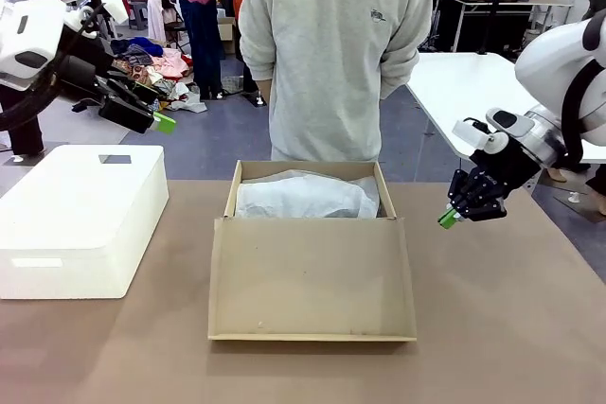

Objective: Pack the shoes into the box.
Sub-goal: Close the Shoes Box.

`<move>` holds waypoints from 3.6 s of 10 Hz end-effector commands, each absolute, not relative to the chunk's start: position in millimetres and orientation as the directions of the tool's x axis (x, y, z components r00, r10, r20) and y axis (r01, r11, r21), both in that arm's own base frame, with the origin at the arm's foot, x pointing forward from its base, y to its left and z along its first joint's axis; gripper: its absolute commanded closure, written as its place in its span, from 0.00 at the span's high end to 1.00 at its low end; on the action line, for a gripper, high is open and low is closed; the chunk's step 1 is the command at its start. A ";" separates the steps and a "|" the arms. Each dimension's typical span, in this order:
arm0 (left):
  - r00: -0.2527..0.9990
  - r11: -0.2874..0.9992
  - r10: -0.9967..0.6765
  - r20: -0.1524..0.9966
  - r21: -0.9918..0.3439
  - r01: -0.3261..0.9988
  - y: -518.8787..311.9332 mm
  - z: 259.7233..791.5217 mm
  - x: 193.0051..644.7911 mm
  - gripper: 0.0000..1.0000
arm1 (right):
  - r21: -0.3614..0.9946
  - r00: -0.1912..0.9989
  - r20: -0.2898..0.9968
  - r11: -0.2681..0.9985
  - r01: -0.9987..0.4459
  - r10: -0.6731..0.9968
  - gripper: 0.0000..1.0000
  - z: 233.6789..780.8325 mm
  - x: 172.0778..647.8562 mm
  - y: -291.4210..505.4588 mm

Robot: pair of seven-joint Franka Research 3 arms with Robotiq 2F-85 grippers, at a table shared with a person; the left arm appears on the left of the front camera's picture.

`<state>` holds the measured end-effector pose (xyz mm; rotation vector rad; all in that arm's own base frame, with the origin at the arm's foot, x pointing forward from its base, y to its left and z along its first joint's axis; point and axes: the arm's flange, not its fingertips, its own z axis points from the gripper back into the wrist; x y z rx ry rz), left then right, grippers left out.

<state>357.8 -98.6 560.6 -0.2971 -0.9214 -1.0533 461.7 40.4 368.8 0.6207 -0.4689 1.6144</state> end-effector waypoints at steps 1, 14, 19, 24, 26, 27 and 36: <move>0.170 0.488 -0.609 0.775 0.197 0.850 -97.7 560.1 358.5 1.00 | 0.038 -0.086 0.641 -0.143 -0.989 0.762 0.02 370.7 460.7 39.7; 0.170 0.488 -0.609 0.775 0.197 0.850 -97.7 560.1 358.5 1.00 | -0.007 -0.148 0.797 -0.237 -0.971 0.586 0.02 284.6 452.3 66.5; 0.170 0.488 -0.609 0.775 0.197 0.850 -97.7 560.1 358.5 1.00 | -0.006 -0.156 0.835 -0.274 -0.962 0.528 0.02 262.2 454.4 77.9; 0.170 0.488 -0.609 0.775 0.197 0.850 -97.7 560.1 358.5 1.00 | 0.008 -0.155 0.855 -0.312 -0.950 0.494 0.02 250.1 452.5 94.6; 0.170 0.488 -0.609 0.775 0.197 0.850 -97.7 560.1 358.5 1.00 | 0.006 -0.161 0.880 -0.350 -0.937 0.446 0.02 252.0 447.1 100.8; 0.170 0.488 -0.609 0.775 0.197 0.850 -97.7 560.1 358.5 1.00 | 0.018 -0.151 0.889 -0.362 -0.932 0.432 0.02 254.3 445.6 101.4; 0.170 0.488 -0.609 0.775 0.197 0.850 -97.7 560.1 358.5 1.00 | -0.028 -0.076 0.980 -0.251 -0.968 0.183 0.02 288.1 435.7 90.4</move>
